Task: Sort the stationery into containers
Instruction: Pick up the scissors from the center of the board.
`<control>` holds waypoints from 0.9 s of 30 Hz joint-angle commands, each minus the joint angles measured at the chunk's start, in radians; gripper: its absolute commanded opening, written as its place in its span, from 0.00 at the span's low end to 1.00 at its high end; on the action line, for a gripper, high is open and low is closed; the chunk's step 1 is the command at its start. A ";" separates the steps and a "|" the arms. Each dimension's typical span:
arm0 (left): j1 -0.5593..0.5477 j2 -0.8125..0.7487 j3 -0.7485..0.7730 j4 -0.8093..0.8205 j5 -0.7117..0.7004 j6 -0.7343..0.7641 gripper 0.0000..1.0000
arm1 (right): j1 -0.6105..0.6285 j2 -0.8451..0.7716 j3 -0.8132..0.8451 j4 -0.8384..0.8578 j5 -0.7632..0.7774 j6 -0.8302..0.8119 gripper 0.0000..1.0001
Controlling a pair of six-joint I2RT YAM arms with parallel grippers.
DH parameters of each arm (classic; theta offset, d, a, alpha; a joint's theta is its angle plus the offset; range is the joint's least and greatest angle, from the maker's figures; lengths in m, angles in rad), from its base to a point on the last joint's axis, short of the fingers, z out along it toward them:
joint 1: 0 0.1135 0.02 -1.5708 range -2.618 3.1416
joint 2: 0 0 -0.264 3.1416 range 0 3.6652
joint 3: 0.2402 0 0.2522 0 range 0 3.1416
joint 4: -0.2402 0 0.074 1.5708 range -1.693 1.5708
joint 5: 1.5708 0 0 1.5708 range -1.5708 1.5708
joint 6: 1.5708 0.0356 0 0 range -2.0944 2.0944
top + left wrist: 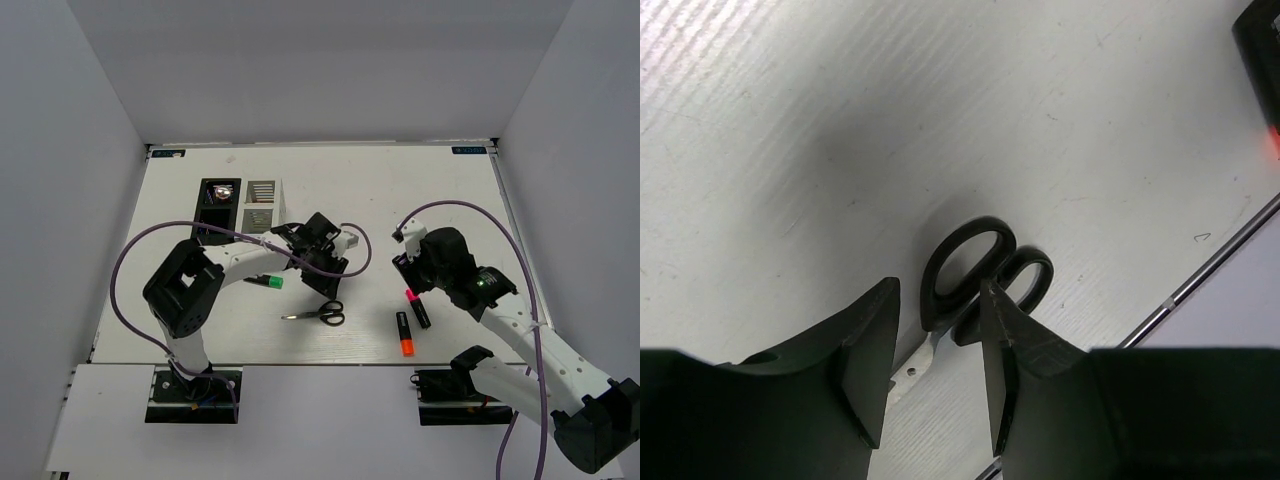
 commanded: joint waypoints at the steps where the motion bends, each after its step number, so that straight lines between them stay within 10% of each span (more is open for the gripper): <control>1: -0.015 -0.023 -0.001 0.015 0.016 0.000 0.49 | -0.009 -0.010 -0.006 0.031 -0.018 -0.007 0.58; 27: -0.164 0.101 -0.005 -0.050 -0.386 0.086 0.36 | -0.020 -0.022 0.000 0.018 -0.038 -0.004 0.60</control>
